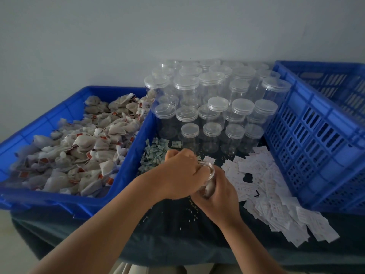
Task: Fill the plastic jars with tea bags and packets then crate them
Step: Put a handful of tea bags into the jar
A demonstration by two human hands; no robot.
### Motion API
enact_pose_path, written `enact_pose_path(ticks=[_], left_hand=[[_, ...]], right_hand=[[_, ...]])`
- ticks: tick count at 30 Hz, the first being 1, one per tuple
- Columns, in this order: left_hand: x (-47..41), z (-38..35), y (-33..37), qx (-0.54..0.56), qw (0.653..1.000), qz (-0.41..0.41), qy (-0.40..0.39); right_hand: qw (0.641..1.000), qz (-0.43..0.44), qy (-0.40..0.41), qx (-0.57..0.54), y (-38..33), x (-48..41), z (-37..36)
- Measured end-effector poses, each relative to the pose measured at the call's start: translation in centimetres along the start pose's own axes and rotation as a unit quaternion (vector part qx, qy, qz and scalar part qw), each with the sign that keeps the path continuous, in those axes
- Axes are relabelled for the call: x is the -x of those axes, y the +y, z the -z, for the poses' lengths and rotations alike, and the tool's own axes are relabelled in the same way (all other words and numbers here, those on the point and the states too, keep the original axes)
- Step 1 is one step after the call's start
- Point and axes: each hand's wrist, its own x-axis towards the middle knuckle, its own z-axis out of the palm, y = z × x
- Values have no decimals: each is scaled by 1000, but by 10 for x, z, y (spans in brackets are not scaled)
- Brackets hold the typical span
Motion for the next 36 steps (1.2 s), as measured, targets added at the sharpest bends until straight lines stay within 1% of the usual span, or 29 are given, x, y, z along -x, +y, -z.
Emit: enact_pose_path(ticks=[1, 2, 3, 5, 6, 7, 8, 9, 10, 11, 12, 13, 14, 15, 16, 17, 20, 22, 23, 24, 25, 27, 29, 31, 32, 34, 36], left_hand=[[0, -2, 0, 15, 999, 7, -28], [1, -2, 0, 30, 999, 8, -35], [2, 0, -3, 54, 998, 2, -19], [10, 13, -14, 142, 989, 4, 51], [16, 23, -22, 171, 979, 10, 107], [23, 33, -34, 169, 971, 21, 169], [30, 43, -49, 145, 963, 45, 223], [38, 53, -68, 106, 958, 86, 253], [46, 64, -88, 52, 957, 148, 243], [53, 72, -109, -16, 955, 223, 193], [59, 76, -128, -82, 945, 295, 115], [64, 77, -141, -128, 928, 348, 28], [68, 74, -150, -150, 913, 375, -49], [70, 67, -157, -150, 908, 380, -95], [72, 59, -163, -139, 911, 376, -101], [73, 52, -169, -131, 915, 372, -80], [83, 39, -182, -113, 926, 358, 38], [87, 36, -187, -10, 931, 341, 134], [88, 37, -185, 55, 923, 331, 187], [89, 39, -181, 111, 908, 325, 239], [89, 43, -176, 149, 894, 317, 281], [86, 50, -161, 183, 879, 301, 320], [79, 55, -138, 239, 885, 250, 312], [70, 55, -106, 298, 904, 157, 262], [64, 52, -89, 296, 921, 113, 228], [47, 38, -57, 228, 958, 51, 165], [28, 18, -36, 131, 983, 16, 124]], right_hand=[[1000, 1, -3, 2, -1, 0, 1], [1000, 3, -1, 1, -2, 0, 2], [1000, 6, 8, -3, -2, 1, 2], [1000, 5, 27, -6, -3, 2, 1], [1000, 3, 31, -3, -3, 2, 1], [1000, -1, 31, 1, -3, 2, 1], [1000, -4, 26, 5, -3, 3, 1], [1000, -7, 21, 8, -2, 3, 1], [1000, -9, 15, 10, -2, 4, 1], [1000, -10, 9, 10, -1, 4, 1], [1000, -10, 2, 10, -1, 4, 0], [1000, -10, -4, 12, 0, 4, 0], [1000, -13, -8, 13, 1, 4, -1], [1000, -19, -11, 13, 1, 4, -1], [1000, -24, -13, 13, 2, 4, -1], [999, -27, -14, 11, 2, 4, -1], [1000, -25, -14, 2, 3, 4, -2], [999, -24, -21, 1, 3, 4, -2], [999, -26, -25, 2, 4, 4, -2], [999, -28, -27, 1, 5, 4, -3], [999, -30, -28, 1, 6, 4, -3], [999, -31, -32, 2, 6, 4, -3], [999, -34, -35, 0, 3, 4, -3], [999, -36, -33, -1, 0, 3, -2], [999, -35, -33, -2, -1, 3, -2], [999, -33, -34, -4, -2, 3, -1], [999, -39, -35, -5, -2, 3, 0]])
